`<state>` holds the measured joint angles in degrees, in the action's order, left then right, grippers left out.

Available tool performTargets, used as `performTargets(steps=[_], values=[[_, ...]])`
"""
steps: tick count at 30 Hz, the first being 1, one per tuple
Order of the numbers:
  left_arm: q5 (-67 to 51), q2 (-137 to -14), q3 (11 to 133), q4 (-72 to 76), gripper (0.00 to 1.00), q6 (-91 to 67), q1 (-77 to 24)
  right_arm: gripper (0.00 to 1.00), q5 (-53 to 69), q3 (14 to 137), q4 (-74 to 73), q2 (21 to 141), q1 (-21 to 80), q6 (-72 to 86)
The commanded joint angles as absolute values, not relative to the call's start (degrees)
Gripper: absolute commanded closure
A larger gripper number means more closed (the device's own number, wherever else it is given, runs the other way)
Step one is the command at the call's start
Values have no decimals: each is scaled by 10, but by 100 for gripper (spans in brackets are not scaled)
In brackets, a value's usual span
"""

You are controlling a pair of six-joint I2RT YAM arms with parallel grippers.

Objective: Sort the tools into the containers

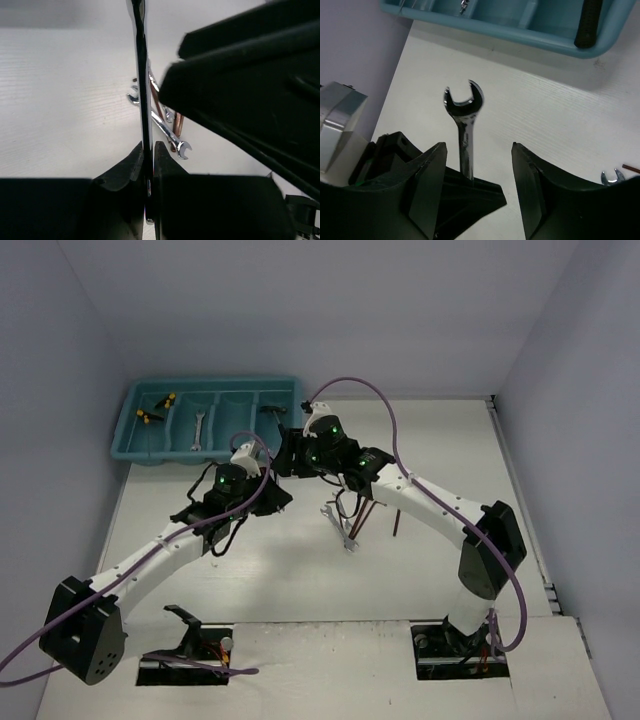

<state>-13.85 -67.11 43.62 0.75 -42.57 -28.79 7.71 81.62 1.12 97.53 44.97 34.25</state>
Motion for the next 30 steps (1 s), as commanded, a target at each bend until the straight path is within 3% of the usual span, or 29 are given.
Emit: performTargets(steps=[1, 7, 14, 26, 29, 30], values=[[-114, -664, 512, -57, 100, -375, -250, 41, 56, 800, 43, 908, 399, 330], [-119, -709, 613, -176, 100, -259, -120, 39, 48, 753, 4, 855, 313, 274], [-116, -857, 790, -283, 100, -118, 35, 38, 45, 699, -56, 819, 304, 190], [-62, -1198, 1216, -396, 100, -14, 73, 39, 65, 672, -113, 825, 313, 100], [-47, -1256, 1266, -400, 91, -16, 73, 39, 61, 671, -117, 827, 316, 95], [-42, -1269, 1275, -400, 82, -21, 73, 39, 60, 672, -118, 829, 319, 94]])
